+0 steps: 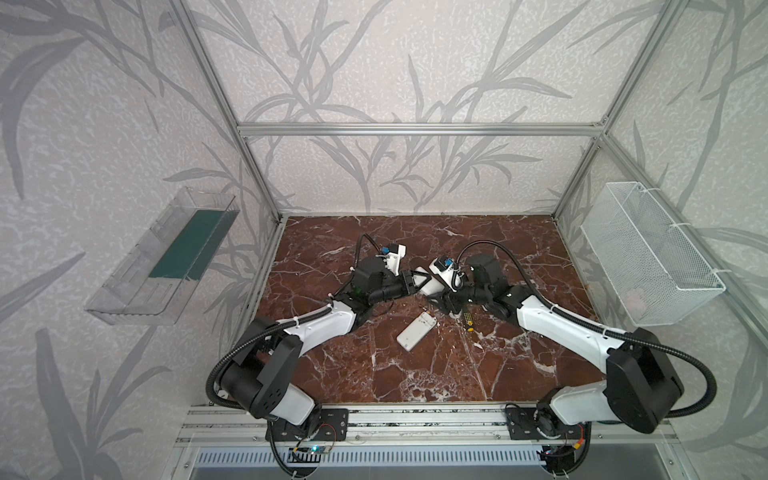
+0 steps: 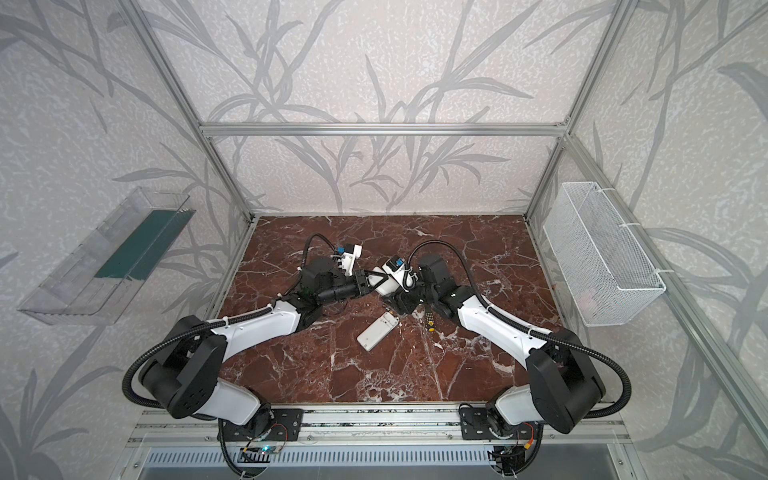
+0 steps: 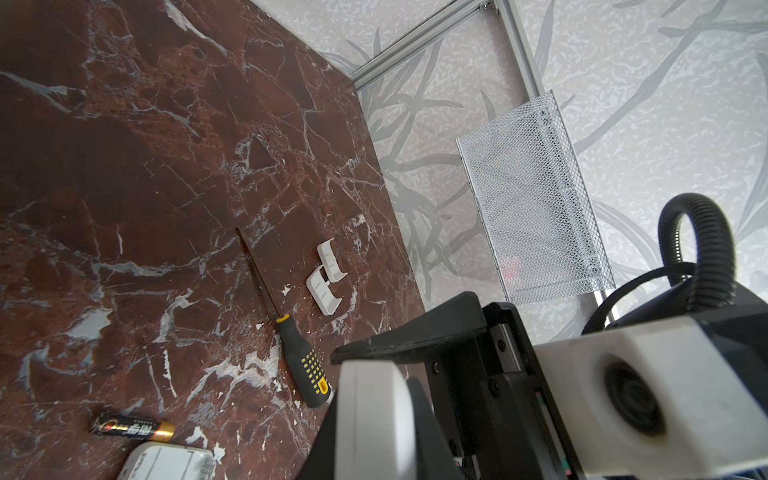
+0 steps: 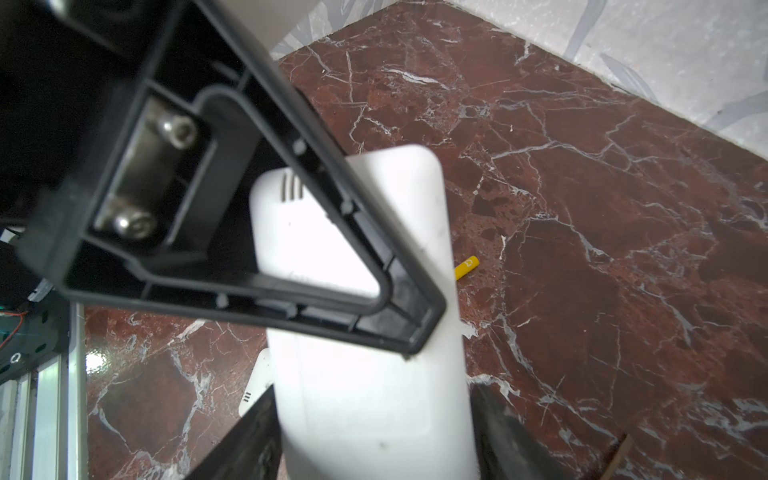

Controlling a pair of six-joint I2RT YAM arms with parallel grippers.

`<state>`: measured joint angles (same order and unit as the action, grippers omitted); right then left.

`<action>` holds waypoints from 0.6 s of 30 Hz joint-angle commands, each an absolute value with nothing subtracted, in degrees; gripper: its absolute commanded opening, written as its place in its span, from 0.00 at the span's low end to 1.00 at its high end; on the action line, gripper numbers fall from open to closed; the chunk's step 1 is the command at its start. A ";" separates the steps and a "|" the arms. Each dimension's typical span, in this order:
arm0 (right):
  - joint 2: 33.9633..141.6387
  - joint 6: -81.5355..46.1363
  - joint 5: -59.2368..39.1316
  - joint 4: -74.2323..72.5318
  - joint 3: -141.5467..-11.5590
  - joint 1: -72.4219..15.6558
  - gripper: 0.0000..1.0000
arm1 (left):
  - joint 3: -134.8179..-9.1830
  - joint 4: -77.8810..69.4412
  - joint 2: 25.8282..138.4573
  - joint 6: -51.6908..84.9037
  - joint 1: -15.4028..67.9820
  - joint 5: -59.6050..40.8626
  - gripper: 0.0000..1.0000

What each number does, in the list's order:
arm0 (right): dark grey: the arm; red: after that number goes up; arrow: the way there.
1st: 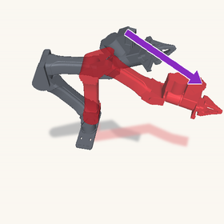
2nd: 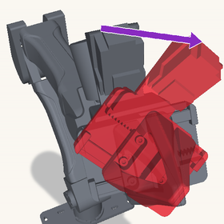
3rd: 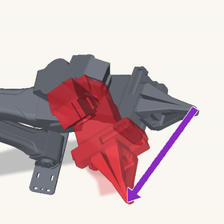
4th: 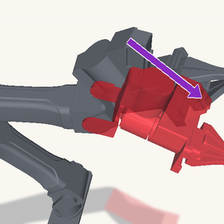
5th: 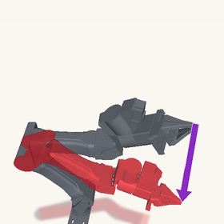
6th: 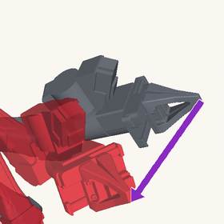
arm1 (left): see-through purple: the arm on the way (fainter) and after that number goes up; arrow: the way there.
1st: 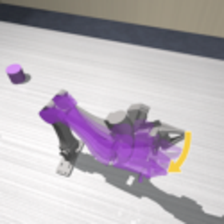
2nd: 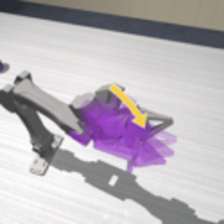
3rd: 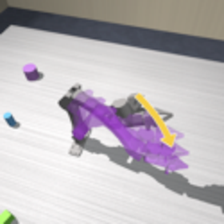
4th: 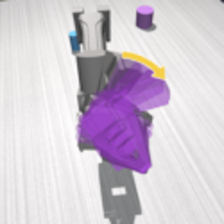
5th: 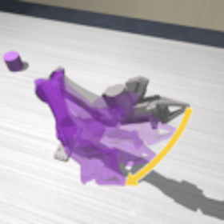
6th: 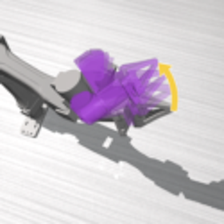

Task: Unload the batteries from the remote control

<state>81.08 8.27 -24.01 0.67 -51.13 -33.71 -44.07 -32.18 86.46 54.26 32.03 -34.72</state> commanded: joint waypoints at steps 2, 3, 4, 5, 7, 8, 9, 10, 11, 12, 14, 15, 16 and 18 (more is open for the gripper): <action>81.04 8.34 -23.60 -0.21 -53.61 -34.05 0.60 | -45.96 -34.89 86.73 55.43 32.33 -35.55 0.00; 80.82 8.44 -23.25 -0.13 -53.61 -34.02 0.58 | -46.01 -34.83 86.68 55.54 32.30 -35.47 0.00; 80.62 8.52 -22.97 -0.01 -53.61 -34.04 0.55 | -46.05 -34.72 86.71 55.48 32.30 -35.36 0.00; 80.52 8.61 -22.62 0.29 -53.66 -34.08 0.51 | -46.05 -34.55 86.68 55.43 32.31 -35.27 0.00; 80.12 8.97 -22.28 0.78 -53.70 -34.06 0.45 | -46.08 -34.39 86.75 55.49 32.34 -35.15 0.00; 79.90 9.19 -22.17 0.95 -53.66 -34.09 0.42 | -46.02 -34.24 86.75 55.48 32.34 -35.07 0.00; 79.69 9.31 -21.89 0.97 -53.59 -34.05 0.41 | -46.05 -34.19 86.76 55.38 32.34 -35.00 0.00; 79.63 9.55 -21.59 1.01 -53.53 -34.10 0.39 | -46.05 -34.06 86.75 55.43 32.34 -34.98 0.00; 79.50 9.71 -21.41 1.18 -53.53 -34.14 0.37 | -45.93 -34.01 86.68 55.42 32.33 -34.81 0.00; 79.45 9.98 -21.45 1.45 -53.61 -34.04 0.36 | -45.97 -33.93 86.67 55.37 32.29 -34.75 0.00; 79.45 10.32 -21.69 1.86 -53.78 -34.05 0.35 | -45.87 -33.62 86.52 55.15 32.27 -34.54 0.02; 79.52 10.61 -21.80 2.32 -53.91 -34.06 0.35 | -45.79 -33.45 86.47 55.02 32.20 -34.39 0.05; 79.67 10.83 -21.96 2.63 -54.03 -34.02 0.35 | -45.71 -33.19 86.33 54.87 32.25 -34.24 0.07; 79.85 11.48 -22.23 3.58 -54.21 -34.05 0.34 | -45.57 -32.72 86.12 54.59 32.17 -33.82 0.14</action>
<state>80.95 10.74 -23.00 2.07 -51.92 -33.98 -44.21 -31.88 86.48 54.98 31.99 -34.59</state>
